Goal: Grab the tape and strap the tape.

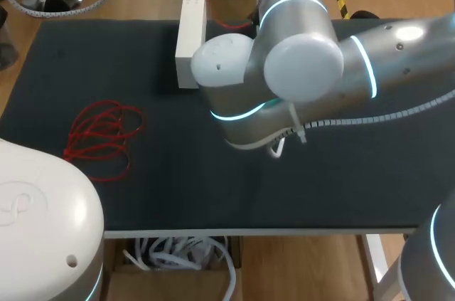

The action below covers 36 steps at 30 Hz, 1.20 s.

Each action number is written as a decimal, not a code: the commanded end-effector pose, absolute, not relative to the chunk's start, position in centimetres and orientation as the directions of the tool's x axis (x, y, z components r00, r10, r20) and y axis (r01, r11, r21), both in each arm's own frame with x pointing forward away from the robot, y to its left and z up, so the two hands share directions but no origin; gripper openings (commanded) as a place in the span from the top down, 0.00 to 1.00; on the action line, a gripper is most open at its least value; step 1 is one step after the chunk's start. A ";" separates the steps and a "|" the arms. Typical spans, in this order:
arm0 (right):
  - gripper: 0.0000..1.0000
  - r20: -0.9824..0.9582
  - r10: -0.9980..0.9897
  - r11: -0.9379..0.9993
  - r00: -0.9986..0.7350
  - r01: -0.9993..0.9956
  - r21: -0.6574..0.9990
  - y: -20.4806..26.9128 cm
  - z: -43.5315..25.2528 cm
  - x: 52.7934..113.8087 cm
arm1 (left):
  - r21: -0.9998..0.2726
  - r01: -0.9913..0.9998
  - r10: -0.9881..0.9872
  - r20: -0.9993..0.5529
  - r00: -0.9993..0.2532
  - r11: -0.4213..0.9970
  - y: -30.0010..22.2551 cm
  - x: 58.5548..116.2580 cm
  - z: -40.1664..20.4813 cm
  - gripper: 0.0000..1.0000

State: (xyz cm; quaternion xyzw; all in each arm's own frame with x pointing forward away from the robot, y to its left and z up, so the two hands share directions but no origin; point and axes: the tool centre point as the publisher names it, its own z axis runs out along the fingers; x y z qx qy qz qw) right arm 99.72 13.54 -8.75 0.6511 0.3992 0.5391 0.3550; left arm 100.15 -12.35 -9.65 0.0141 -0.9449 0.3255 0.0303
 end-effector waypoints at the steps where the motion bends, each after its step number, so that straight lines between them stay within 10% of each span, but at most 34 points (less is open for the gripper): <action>1: 1.00 0.418 0.903 -0.429 0.101 0.148 0.891 13.4 -8.4 99.7 | -0.611 -0.047 -0.007 0.067 -0.998 0.790 -12.4 100.2 -9.6 1.00; 20: 1.00 0.418 0.903 -0.429 0.101 0.148 0.891 13.4 -8.4 99.7 | -0.611 -0.047 -0.007 0.067 -0.998 0.790 -12.4 100.2 -9.6 1.00; 36: 1.00 -0.146 0.962 0.135 0.233 0.063 0.989 13.6 -7.3 98.5 | -0.611 -0.047 -0.007 0.067 -0.998 0.790 -12.4 100.2 -9.6 1.00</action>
